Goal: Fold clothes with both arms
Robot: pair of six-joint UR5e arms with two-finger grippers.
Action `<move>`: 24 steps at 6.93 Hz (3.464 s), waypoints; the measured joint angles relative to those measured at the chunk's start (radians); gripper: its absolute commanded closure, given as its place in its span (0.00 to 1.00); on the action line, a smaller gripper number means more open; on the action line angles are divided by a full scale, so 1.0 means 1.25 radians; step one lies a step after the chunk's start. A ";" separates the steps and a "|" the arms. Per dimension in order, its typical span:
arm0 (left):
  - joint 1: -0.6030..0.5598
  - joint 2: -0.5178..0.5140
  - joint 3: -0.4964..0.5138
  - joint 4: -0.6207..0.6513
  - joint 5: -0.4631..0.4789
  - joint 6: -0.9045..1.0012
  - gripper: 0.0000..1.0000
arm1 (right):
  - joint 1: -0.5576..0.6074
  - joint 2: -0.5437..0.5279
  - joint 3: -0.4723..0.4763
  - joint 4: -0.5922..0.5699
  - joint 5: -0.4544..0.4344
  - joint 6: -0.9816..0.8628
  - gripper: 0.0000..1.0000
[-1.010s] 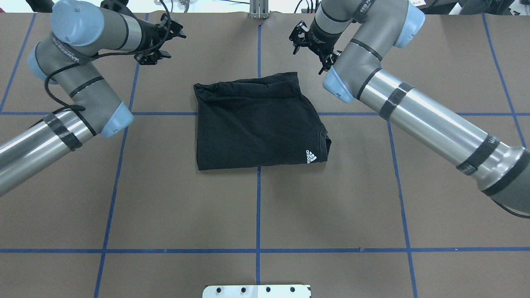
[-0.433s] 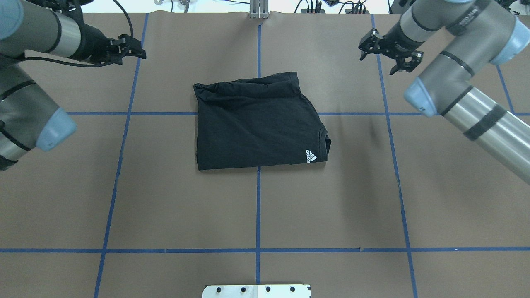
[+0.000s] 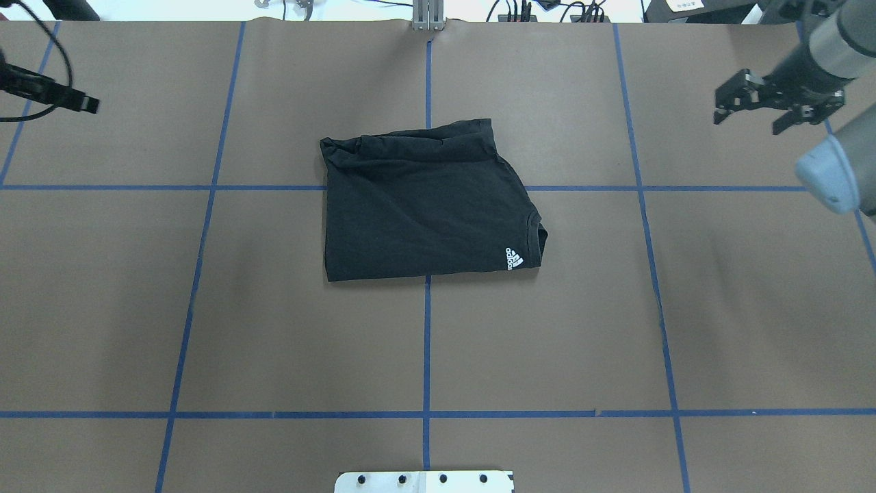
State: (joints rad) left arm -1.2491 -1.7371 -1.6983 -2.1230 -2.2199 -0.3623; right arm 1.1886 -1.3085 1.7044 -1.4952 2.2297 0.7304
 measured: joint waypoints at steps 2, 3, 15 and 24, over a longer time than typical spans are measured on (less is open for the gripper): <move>-0.118 0.110 0.037 0.012 -0.052 0.259 0.01 | 0.074 -0.134 0.030 -0.016 0.037 -0.205 0.00; -0.152 0.150 0.043 0.013 -0.090 0.305 0.01 | 0.098 -0.176 0.029 -0.016 0.044 -0.273 0.00; -0.230 0.144 -0.021 0.286 -0.091 0.320 0.01 | 0.155 -0.187 -0.042 -0.077 0.082 -0.527 0.00; -0.231 0.173 -0.046 0.261 -0.091 0.309 0.00 | 0.173 -0.186 -0.044 -0.088 0.075 -0.530 0.00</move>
State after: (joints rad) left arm -1.5383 -1.5203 -1.7556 -1.7964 -2.3332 0.0238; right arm 1.4048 -1.5412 1.6489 -1.6048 2.3230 0.0678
